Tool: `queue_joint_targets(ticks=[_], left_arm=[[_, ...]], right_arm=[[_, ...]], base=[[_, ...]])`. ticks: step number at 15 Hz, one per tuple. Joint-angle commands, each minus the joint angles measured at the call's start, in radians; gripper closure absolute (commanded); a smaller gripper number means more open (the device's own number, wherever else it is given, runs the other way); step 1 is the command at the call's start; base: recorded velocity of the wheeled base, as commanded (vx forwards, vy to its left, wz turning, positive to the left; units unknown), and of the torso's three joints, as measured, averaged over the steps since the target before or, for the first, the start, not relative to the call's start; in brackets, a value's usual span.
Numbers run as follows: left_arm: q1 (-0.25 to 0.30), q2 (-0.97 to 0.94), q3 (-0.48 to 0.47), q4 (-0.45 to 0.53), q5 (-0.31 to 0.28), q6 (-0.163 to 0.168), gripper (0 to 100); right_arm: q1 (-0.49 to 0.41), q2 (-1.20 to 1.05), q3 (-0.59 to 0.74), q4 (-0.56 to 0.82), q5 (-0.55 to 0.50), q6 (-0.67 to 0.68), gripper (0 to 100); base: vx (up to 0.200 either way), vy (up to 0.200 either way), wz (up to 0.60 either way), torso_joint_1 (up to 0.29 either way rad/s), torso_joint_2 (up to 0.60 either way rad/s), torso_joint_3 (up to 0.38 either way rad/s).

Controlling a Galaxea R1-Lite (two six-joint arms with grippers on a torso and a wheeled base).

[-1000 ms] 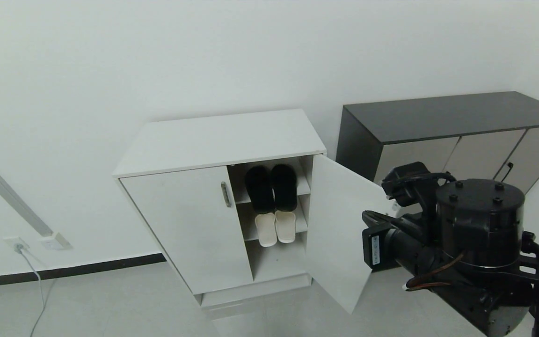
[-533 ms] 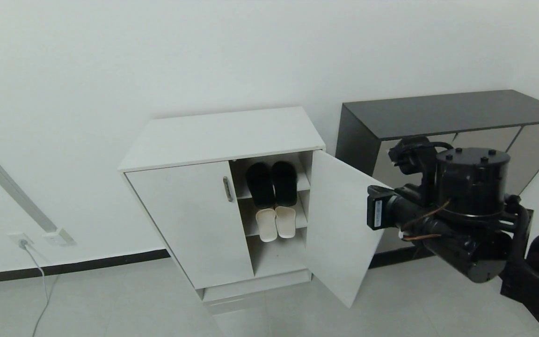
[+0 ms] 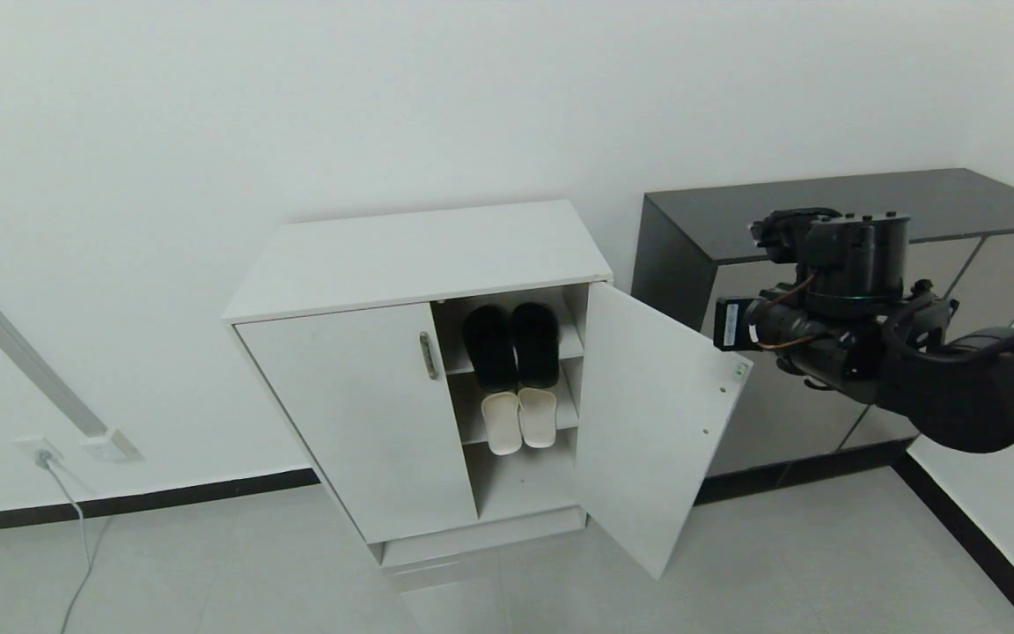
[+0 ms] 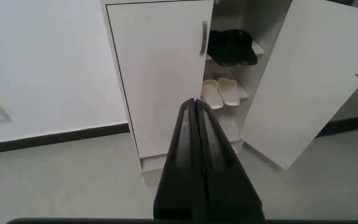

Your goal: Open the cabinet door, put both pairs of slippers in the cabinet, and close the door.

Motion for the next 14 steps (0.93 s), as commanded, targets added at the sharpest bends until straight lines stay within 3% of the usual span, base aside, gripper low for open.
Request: queue_joint_targets(ticks=[1, 8, 14], left_arm=[[0.0, 0.001, 0.0, 0.0, 0.001, -0.001, 100], [0.0, 0.001, 0.0, 0.0, 0.0, 0.001, 100], [0.0, 0.001, 0.0, 0.0, 0.0, 0.001, 100]], right_arm=[[-0.032, 0.06, -0.049, 0.003, 0.008, 0.001, 100], [-0.121, 0.209, -0.152, 0.012, 0.067, 0.003, 100], [-0.135, 0.281, -0.181, 0.004, 0.087, 0.024, 100]], base=[[0.0, 0.0, 0.0, 0.0, 0.0, 0.0], [0.0, 0.0, 0.0, 0.0, 0.0, 0.0], [0.0, 0.0, 0.0, 0.0, 0.0, 0.0]])
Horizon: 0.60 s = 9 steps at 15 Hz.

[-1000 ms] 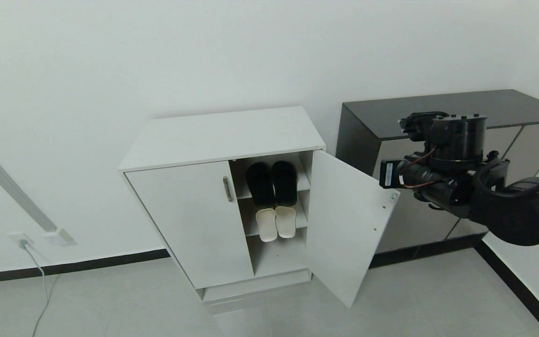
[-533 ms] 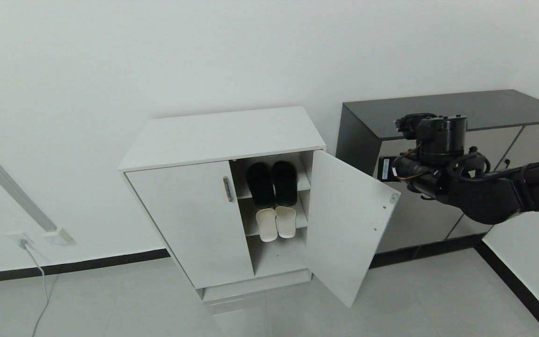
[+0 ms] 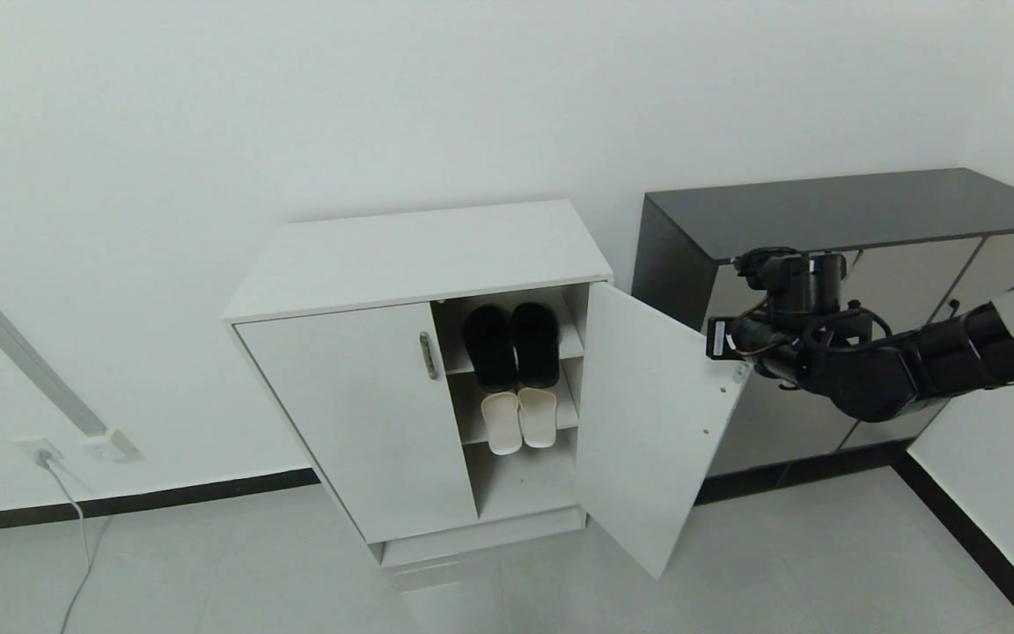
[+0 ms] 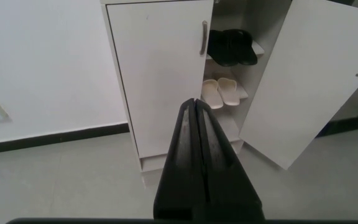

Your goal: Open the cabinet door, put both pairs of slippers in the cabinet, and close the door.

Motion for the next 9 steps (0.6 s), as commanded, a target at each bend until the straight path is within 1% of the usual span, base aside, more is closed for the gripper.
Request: queue_joint_targets(ticks=[1, 6, 8, 9], left_arm=[[0.0, 0.001, 0.0, 0.0, 0.0, -0.001, 100], [0.0, 0.001, 0.0, 0.0, 0.0, -0.001, 100], [0.0, 0.001, -0.001, 0.0, 0.0, -0.001, 100], [0.0, 0.001, -0.001, 0.0, 0.0, -0.001, 100]], right_arm=[[-0.004, 0.033, -0.018, -0.001, 0.002, 0.002, 100], [-0.006, 0.033, -0.013, -0.001, 0.002, 0.002, 100], [0.007, 0.016, 0.018, -0.003, 0.002, 0.003, 100], [0.027, -0.005, 0.047, -0.004, 0.002, 0.003, 100]], base=[[0.0, 0.0, 0.0, 0.0, 0.0, 0.0], [0.0, 0.0, 0.0, 0.0, 0.0, 0.0], [0.0, 0.0, 0.0, 0.0, 0.0, 0.0], [0.0, 0.0, 0.0, 0.0, 0.0, 0.0]])
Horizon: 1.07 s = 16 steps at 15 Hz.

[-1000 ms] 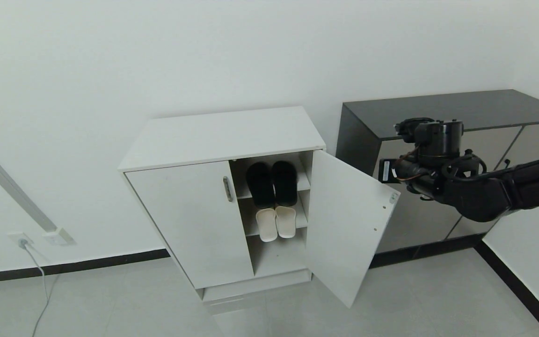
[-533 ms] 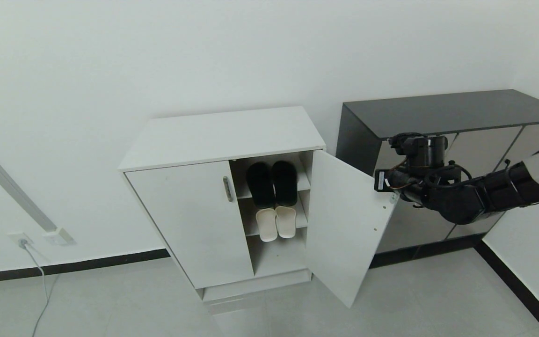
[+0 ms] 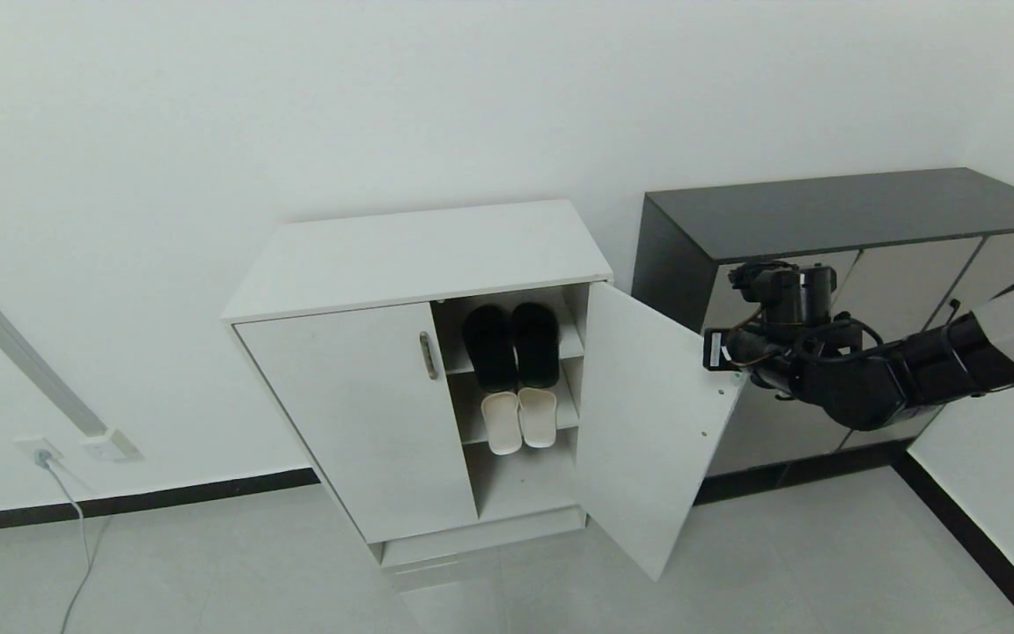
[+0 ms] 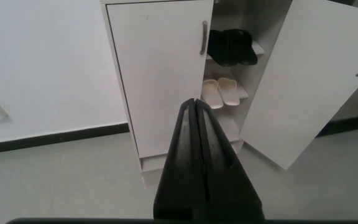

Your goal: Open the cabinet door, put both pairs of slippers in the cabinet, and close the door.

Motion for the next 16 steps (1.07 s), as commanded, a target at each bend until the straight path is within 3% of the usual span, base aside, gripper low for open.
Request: queue_joint_targets(ticks=[1, 4, 8, 16], left_arm=[[0.001, 0.001, 0.001, 0.0, 0.0, -0.001, 100], [0.001, 0.001, 0.001, 0.0, 0.0, -0.001, 100], [0.001, 0.001, -0.001, 0.0, 0.0, -0.001, 100], [0.001, 0.001, 0.001, 0.0, 0.0, -0.001, 100]], right_arm=[[0.034, -0.042, 0.044, -0.006, 0.001, 0.001, 100], [0.168, -0.134, 0.185, -0.093, -0.007, 0.006, 100], [0.269, -0.177, 0.273, -0.099, -0.002, 0.011, 100], [0.321, -0.211, 0.354, -0.158, 0.012, -0.028, 100]], base=[[0.0, 0.0, 0.0, 0.0, 0.0, 0.0], [0.0, 0.0, 0.0, 0.0, 0.0, 0.0], [0.0, 0.0, 0.0, 0.0, 0.0, 0.0], [0.0, 0.0, 0.0, 0.0, 0.0, 0.0]])
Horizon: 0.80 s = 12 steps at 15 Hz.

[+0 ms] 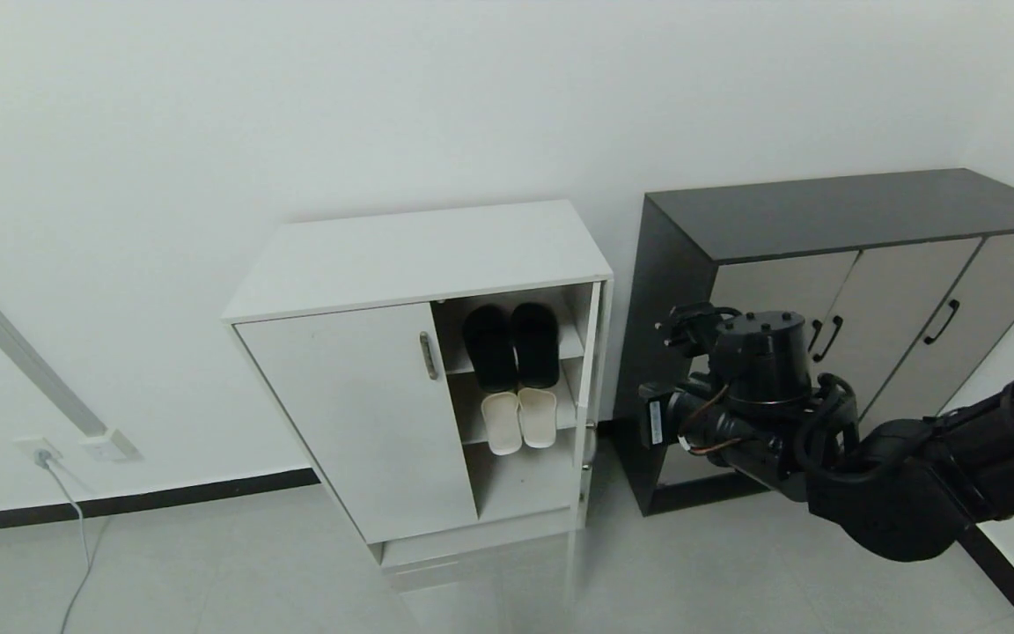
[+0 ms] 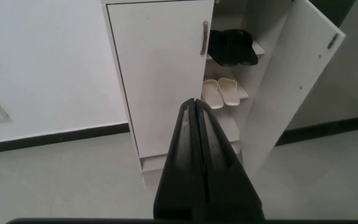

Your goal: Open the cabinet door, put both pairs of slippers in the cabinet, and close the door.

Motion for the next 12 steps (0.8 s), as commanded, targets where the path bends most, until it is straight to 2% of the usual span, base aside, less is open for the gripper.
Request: queue_joint_targets(ticks=[1, 4, 10, 12], left_arm=[[0.001, 0.001, 0.001, 0.0, 0.001, -0.002, 100], [0.001, 0.001, 0.001, 0.0, 0.001, -0.001, 100], [0.001, 0.001, 0.001, 0.0, 0.001, -0.002, 100], [0.001, 0.001, -0.001, 0.0, 0.001, -0.002, 100]], right_arm=[[0.014, -0.018, 0.025, -0.02, 0.002, -0.011, 100], [0.032, -0.017, 0.04, -0.064, 0.002, -0.026, 100], [0.043, -0.02, 0.089, -0.078, 0.048, -0.029, 100], [0.04, -0.015, 0.117, -0.156, 0.06, -0.038, 100]], base=[[0.0, 0.0, 0.0, 0.0, 0.0, 0.0], [0.0, 0.0, 0.0, 0.0, 0.0, 0.0], [0.0, 0.0, 0.6, 0.006, 0.01, 0.002], [0.0, 0.0, 0.0, 0.0, 0.0, 0.0]])
